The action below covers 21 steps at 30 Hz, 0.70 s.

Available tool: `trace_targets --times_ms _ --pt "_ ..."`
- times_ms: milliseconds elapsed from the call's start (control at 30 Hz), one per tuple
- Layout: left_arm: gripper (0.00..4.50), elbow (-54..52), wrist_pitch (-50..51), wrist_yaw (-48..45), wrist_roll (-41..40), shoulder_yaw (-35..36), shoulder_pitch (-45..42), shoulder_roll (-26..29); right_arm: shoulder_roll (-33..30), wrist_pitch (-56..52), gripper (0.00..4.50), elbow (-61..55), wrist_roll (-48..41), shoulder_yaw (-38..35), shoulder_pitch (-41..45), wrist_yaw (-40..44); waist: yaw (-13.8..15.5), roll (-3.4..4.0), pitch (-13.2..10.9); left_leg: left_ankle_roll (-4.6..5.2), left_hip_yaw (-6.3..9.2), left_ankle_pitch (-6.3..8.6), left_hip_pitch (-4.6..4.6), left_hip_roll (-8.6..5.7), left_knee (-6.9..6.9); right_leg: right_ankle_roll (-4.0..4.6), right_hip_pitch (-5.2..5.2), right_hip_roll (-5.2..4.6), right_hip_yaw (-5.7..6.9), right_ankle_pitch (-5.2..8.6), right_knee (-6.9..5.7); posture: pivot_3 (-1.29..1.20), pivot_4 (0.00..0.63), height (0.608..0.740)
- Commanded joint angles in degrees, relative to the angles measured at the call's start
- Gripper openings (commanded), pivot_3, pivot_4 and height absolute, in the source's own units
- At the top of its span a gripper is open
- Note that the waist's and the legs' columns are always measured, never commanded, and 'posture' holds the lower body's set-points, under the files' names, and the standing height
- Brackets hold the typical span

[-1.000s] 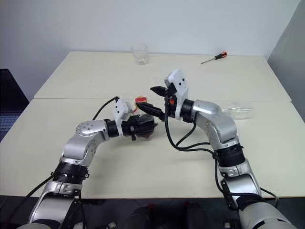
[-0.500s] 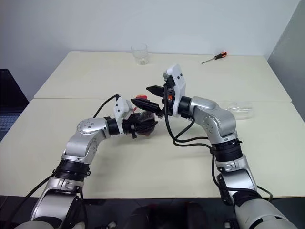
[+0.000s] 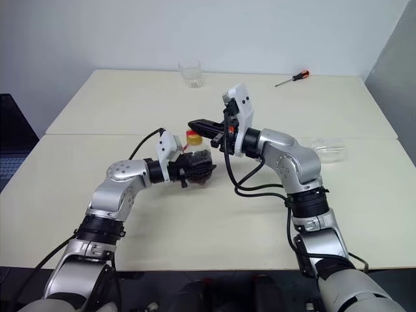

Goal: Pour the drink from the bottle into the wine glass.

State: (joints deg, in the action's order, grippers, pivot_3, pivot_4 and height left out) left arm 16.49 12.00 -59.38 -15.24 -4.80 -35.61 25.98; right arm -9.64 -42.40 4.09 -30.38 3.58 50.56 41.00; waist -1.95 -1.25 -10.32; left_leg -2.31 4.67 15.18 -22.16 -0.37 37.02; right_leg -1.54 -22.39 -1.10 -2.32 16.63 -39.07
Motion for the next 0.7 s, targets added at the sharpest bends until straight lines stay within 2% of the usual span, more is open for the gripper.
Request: trace_targets --times_ms 33,133,300,700 --pt "1.76 -0.88 -1.94 -0.13 -0.45 0.99 -2.19 -0.30 0.00 0.26 0.03 -1.11 -0.94 -0.80 1.55 0.46 -0.01 0.00 0.00 0.00 -0.01 0.00 0.00 0.00 0.00 0.00 0.00 0.00 -0.01 0.00 0.00 0.00 0.150 0.740" --pt "1.76 -0.68 -2.08 -0.18 -0.42 1.03 -2.32 -0.34 0.00 -0.01 0.60 -0.99 -1.44 -1.42 1.84 0.54 0.00 0.00 0.00 0.00 0.01 0.00 0.00 0.00 0.00 0.00 0.00 0.00 0.00 0.00 0.00 0.00 0.150 0.740" --pt "1.76 -0.09 -2.27 -0.24 -0.29 0.97 -2.82 -0.61 0.13 0.17 2.26 -0.28 -1.32 -1.72 2.58 0.44 0.00 0.00 0.00 0.00 0.01 0.00 0.00 0.00 0.00 0.00 0.00 0.00 0.01 0.00 -0.01 0.00 0.150 0.740" --pt "1.76 0.90 -2.60 -0.42 -0.52 1.06 -3.45 -0.75 0.00 0.00 2.26 -1.02 -1.50 -0.70 1.68 2.04 -0.01 0.00 0.00 0.00 0.01 0.00 -0.09 0.00 0.01 0.00 -0.06 0.00 0.01 0.00 0.00 0.00 0.150 0.740"
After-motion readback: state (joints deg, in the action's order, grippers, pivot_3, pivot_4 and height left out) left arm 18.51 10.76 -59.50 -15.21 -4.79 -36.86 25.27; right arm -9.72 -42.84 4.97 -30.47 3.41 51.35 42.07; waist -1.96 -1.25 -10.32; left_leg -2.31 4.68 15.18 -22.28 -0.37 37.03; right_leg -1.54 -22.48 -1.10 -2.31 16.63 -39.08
